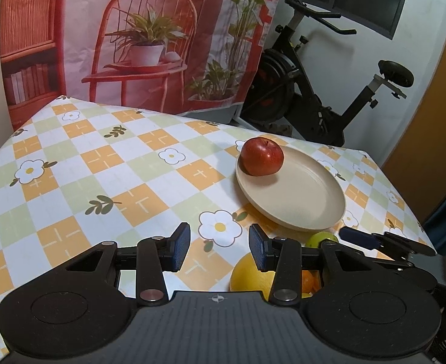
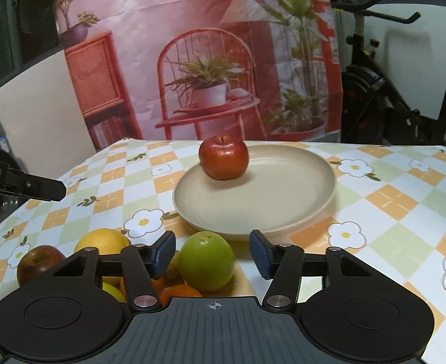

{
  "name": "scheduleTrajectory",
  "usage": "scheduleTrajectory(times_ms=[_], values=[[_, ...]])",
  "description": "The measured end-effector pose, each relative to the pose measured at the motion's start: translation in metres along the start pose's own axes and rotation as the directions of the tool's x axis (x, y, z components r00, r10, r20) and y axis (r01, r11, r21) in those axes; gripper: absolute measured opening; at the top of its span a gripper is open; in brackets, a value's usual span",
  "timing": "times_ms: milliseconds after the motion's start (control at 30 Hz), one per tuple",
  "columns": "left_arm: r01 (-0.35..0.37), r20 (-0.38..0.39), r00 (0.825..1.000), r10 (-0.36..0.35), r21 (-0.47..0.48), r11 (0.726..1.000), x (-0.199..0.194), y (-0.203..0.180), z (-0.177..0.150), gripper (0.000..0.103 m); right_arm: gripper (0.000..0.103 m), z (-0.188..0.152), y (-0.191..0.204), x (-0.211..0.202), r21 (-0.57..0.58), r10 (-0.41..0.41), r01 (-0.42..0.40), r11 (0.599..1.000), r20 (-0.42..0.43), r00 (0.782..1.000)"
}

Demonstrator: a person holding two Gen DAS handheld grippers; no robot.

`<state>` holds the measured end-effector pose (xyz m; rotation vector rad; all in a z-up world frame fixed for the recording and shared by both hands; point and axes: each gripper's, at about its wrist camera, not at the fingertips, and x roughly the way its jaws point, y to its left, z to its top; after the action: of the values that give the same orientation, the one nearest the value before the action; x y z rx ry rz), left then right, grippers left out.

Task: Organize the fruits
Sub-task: 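Grasp the green apple with the right gripper and lift it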

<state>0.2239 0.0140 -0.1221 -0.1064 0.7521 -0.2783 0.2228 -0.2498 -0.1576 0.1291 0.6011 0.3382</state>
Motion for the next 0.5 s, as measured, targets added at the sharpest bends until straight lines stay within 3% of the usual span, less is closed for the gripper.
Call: scheduleTrajectory(times_ms=[167,500], values=[[0.005,-0.010,1.000,-0.005,0.004,1.000,0.003,-0.003,-0.003,0.045,0.047,-0.003,-0.005,0.009,0.041,0.030,-0.028,0.999,-0.041,0.999],[0.016,-0.027,1.000,-0.016,0.014,1.000,0.006,-0.009,-0.009,0.045,0.041,-0.010,-0.011,0.006,0.090,0.068,-0.064,0.994,-0.043,0.997]])
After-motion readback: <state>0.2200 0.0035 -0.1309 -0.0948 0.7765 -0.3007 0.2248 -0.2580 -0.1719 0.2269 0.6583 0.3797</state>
